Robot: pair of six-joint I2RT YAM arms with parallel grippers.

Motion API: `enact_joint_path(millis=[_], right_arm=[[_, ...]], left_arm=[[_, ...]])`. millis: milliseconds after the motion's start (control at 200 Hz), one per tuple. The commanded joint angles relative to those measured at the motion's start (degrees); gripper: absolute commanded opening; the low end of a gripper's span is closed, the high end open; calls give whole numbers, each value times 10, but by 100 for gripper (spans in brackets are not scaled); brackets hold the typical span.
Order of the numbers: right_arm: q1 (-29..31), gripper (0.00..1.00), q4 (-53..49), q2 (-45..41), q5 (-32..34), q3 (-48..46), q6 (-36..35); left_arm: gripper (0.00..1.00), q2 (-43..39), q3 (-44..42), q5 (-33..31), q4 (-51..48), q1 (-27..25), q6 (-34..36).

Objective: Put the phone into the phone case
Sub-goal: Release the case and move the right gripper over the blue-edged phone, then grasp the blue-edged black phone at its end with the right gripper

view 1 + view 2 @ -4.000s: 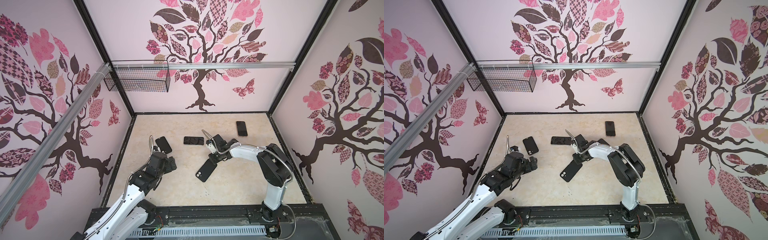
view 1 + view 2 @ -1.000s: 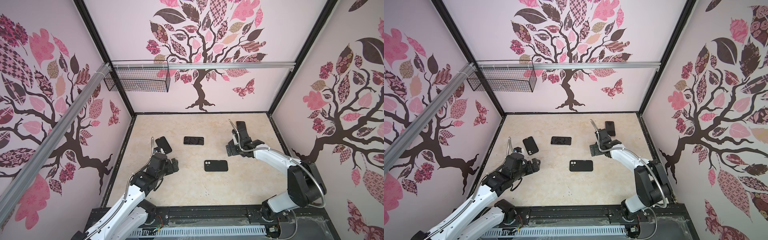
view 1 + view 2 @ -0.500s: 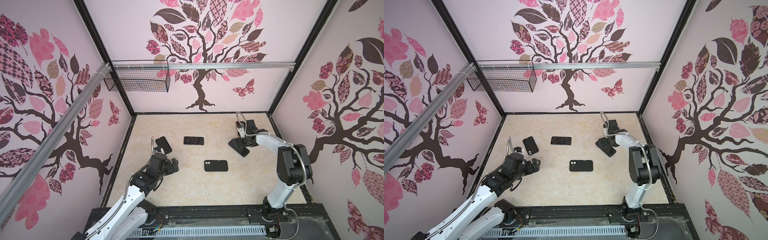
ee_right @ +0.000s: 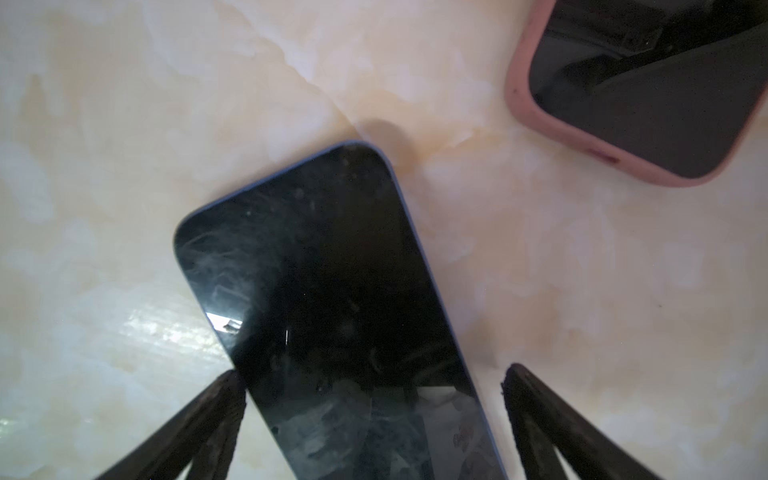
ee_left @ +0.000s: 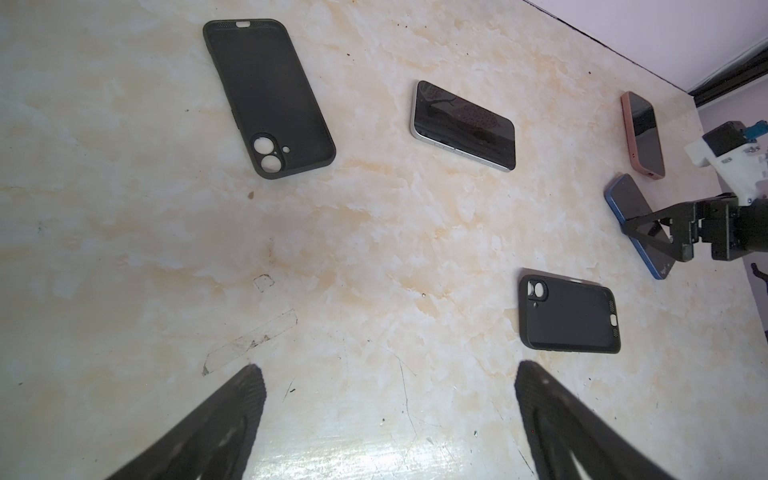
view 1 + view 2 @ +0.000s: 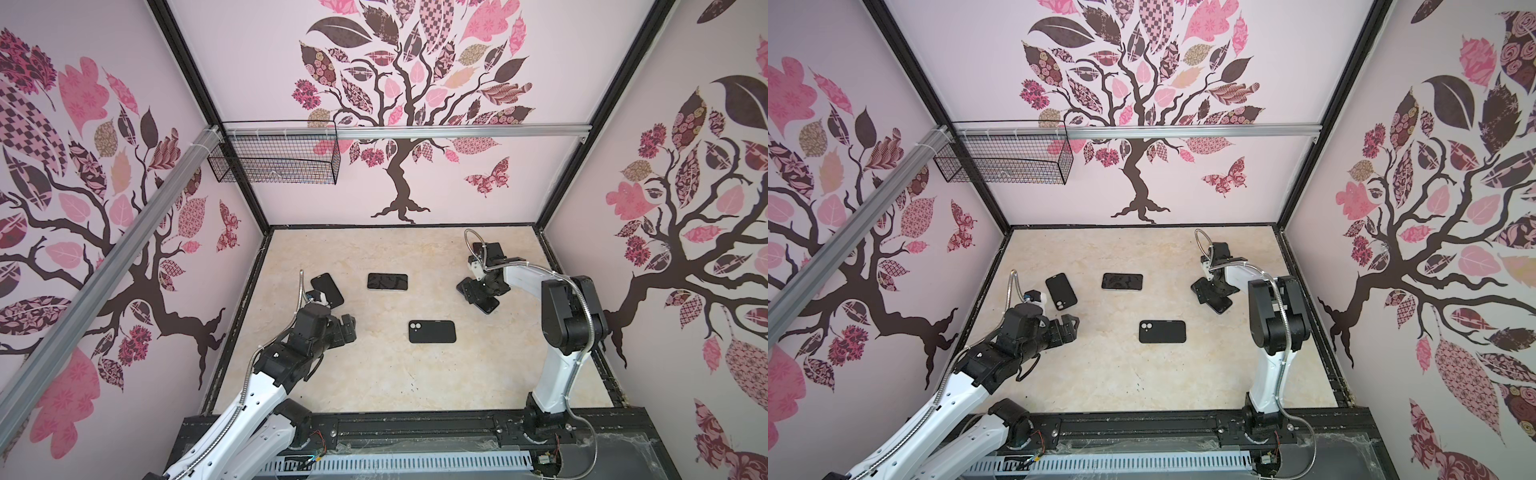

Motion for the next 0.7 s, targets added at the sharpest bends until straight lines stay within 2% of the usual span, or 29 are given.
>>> enact_joint_path(millis=[0, 505, 695], right_arm=[[-5, 100, -16, 26, 5, 26, -1], [-4, 91, -34, 53, -34, 17, 21], [-4, 85, -23, 44, -42, -3, 49]], left_arm=[[97, -5, 27, -2, -9, 2, 6], [97, -15, 30, -3, -21, 2, 4], [97, -15, 28, -4, -22, 2, 2]])
